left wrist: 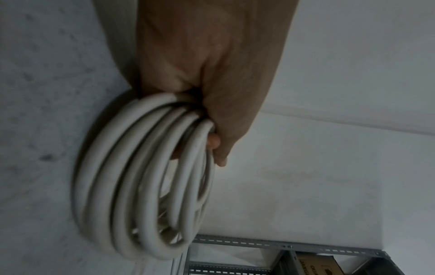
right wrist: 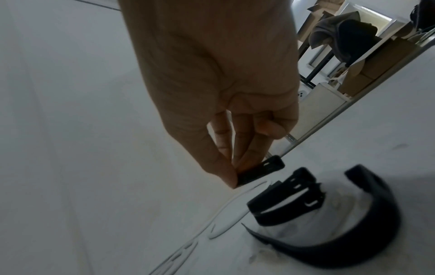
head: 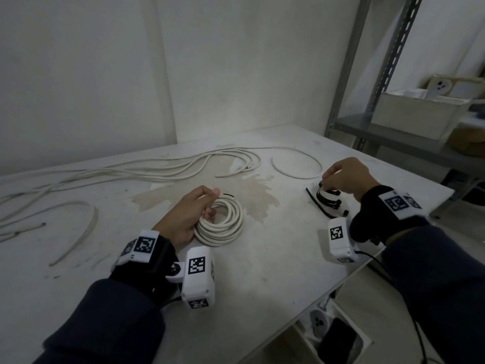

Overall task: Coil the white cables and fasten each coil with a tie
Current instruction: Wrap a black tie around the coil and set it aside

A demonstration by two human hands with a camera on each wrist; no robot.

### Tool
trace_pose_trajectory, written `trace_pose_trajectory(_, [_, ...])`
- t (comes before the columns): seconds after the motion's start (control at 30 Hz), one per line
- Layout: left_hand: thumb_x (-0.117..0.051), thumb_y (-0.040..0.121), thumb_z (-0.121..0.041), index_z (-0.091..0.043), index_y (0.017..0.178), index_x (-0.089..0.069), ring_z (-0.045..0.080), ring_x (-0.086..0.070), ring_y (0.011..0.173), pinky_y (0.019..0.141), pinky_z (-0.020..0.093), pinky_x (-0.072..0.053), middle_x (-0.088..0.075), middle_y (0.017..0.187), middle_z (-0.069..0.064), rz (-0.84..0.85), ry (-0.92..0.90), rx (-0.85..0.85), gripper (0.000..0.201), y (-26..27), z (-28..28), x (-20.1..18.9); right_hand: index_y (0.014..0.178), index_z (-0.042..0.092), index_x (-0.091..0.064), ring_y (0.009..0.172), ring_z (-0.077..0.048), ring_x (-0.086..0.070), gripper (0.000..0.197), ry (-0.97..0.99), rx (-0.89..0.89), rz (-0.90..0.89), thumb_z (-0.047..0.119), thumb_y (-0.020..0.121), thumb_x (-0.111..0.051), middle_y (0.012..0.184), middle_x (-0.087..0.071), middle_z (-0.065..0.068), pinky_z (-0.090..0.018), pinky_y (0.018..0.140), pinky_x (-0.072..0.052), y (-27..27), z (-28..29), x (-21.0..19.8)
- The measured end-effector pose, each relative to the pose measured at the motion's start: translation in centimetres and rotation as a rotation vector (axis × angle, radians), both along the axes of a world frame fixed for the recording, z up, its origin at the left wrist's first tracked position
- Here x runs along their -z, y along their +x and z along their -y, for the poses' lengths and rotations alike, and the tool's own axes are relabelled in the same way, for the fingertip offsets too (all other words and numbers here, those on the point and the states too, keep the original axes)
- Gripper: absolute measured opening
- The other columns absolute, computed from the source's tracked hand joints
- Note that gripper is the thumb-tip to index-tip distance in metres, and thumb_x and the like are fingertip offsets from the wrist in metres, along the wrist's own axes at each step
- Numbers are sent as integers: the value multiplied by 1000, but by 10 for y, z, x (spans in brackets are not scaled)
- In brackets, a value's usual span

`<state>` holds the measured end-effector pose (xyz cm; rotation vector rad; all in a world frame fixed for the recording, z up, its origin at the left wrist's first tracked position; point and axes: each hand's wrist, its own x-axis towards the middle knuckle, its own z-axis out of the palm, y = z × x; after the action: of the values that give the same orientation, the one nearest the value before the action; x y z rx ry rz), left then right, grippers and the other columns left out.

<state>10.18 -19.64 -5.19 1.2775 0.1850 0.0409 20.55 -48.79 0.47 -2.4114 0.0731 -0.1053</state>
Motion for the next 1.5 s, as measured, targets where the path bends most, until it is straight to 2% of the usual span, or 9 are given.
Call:
trace_pose_trajectory(0.1, [-55, 95, -16, -13, 63, -45, 6, -33, 40, 36, 13, -33, -37, 55, 2, 2, -6, 18, 34, -4, -1, -1, 75, 0, -69, 71, -20, -55, 4, 108, 55, 92, -3, 74, -69, 67, -59, -5, -20, 52, -36, -4, -6, -5])
trace_pose_trajectory(0.2, [-55, 95, -16, -14, 60, -46, 6, -32, 40, 36, 13, -33, -37, 55, 2, 11, -15, 17, 36, -8, -5, -5, 78, 5, -64, 68, -19, -54, 10, 467, 2, 127, -4, 78, -61, 75, -61, -10, -21, 53, -41, -17, -24, -21])
trace_pose_trajectory(0.37, [-55, 95, -19, -14, 68, -46, 5, -31, 38, 36, 13, -32, -37, 51, -2, 27, 48, 21, 29, -24, -26, -18, 101, 11, -65, 67, -13, -55, 35, 1058, -247, -124, -11, 83, -44, 87, -66, -13, -18, 44, -34, -63, -96, -54])
trace_pose_trajectory(0.5, [-53, 96, -18, -12, 76, -46, 5, -31, 39, 36, 14, -31, -37, 50, -4, 24, 90, -40, 22, -54, -64, -25, 96, 11, -69, 62, -8, -48, 44, 1237, -395, -382, -10, 80, -35, 80, -62, -6, -15, 44, -29, -96, -167, -52])
trace_pose_trajectory(0.67, [-54, 95, -21, -12, 75, -48, 7, -30, 43, 37, 15, -32, -37, 51, -4, -4, 145, -172, 23, -102, -120, -26, 91, 6, -66, 55, -7, -48, 33, 1269, -497, -604, -8, 80, -38, 77, -61, -5, -15, 41, -29, -129, -250, -31])
trace_pose_trajectory(0.9, [-53, 96, -18, -13, 72, -46, 4, -34, 43, 37, 14, -30, -34, 58, -1, 18, 78, -284, 26, -137, -155, -12, 84, 7, -65, 53, -7, -62, 8, 1199, -619, -689, 2, 86, -60, 77, -63, -5, -11, 38, -35, -156, -311, -7])
trace_pose_trajectory(1.23, [-56, 94, -33, -15, 78, -52, 7, -32, 45, 38, 17, -34, -40, 55, -2, 60, 152, -255, 24, -136, -160, 1, 80, 13, -60, 58, -19, -68, 19, 913, -718, -434, -3, 78, -71, 74, -69, -9, -14, 42, -42, -158, -317, 13])
trace_pose_trajectory(1.4, [-43, 98, -45, -10, 96, -60, 7, -37, 47, 40, 18, -35, -49, 57, -3, 50, 184, -256, 39, -134, -161, 1, 91, 10, -60, 54, -13, -65, 24, 849, -767, -364, -5, 76, -71, 70, -70, -7, -16, 48, -47, -159, -318, 15])
trace_pose_trajectory(1.5, [-41, 101, -36, -11, 87, -57, 8, -35, 44, 38, 17, -33, -46, 53, -2, 35, 143, -258, 32, -134, -161, 1, 101, 8, -60, 54, -11, -63, 33, 830, -778, -354, -8, 74, -72, 70, -71, -4, -17, 49, -47, -157, -318, 17])
